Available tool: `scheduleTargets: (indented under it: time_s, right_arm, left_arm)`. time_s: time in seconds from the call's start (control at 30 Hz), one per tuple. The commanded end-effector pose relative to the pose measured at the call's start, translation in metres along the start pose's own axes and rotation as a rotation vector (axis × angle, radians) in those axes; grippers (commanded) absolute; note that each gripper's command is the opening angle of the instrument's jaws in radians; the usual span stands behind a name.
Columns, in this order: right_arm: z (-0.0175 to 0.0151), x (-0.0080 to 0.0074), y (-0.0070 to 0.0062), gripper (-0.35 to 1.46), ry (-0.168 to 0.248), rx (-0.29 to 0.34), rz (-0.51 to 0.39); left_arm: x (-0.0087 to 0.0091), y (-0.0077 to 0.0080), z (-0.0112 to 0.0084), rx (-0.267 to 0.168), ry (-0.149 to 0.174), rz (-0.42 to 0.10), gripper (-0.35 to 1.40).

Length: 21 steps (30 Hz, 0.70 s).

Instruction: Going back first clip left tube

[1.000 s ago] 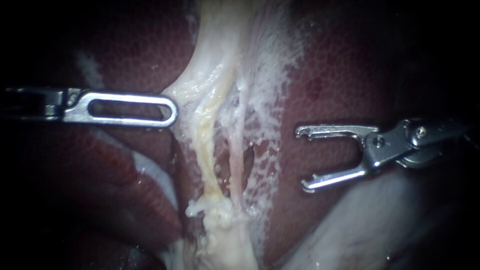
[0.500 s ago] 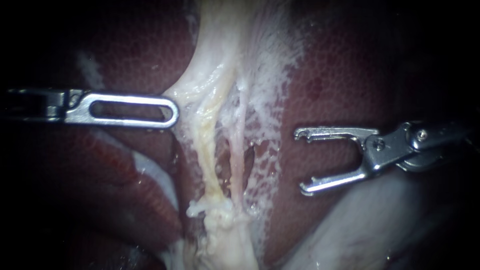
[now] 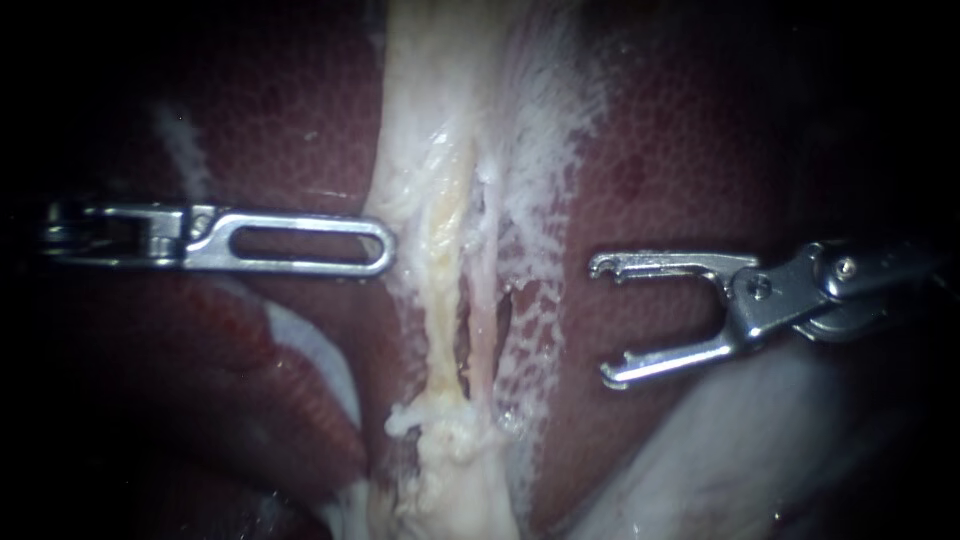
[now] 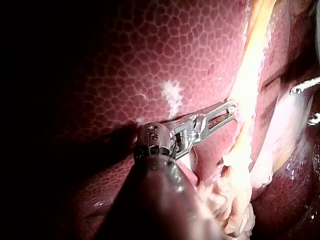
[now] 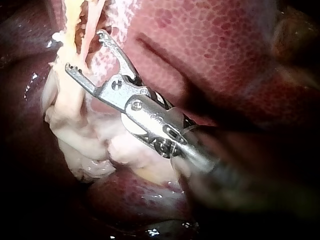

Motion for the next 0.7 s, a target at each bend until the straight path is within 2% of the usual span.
scheduleTargets:
  time_s: [0.03,0.7]
  right_arm:
    - [0.0,0.0,0.0,0.6,0.0,0.0,0.0]
    - [-0.0001,-0.0001,-0.0001,0.6,0.0,0.001,0.0]
  left_arm:
    - [0.0001,0.0001,0.0001,0.001,0.001,0.002,-0.35]
    - [0.0001,0.0,0.0003,0.001,0.001,0.002,-0.35]
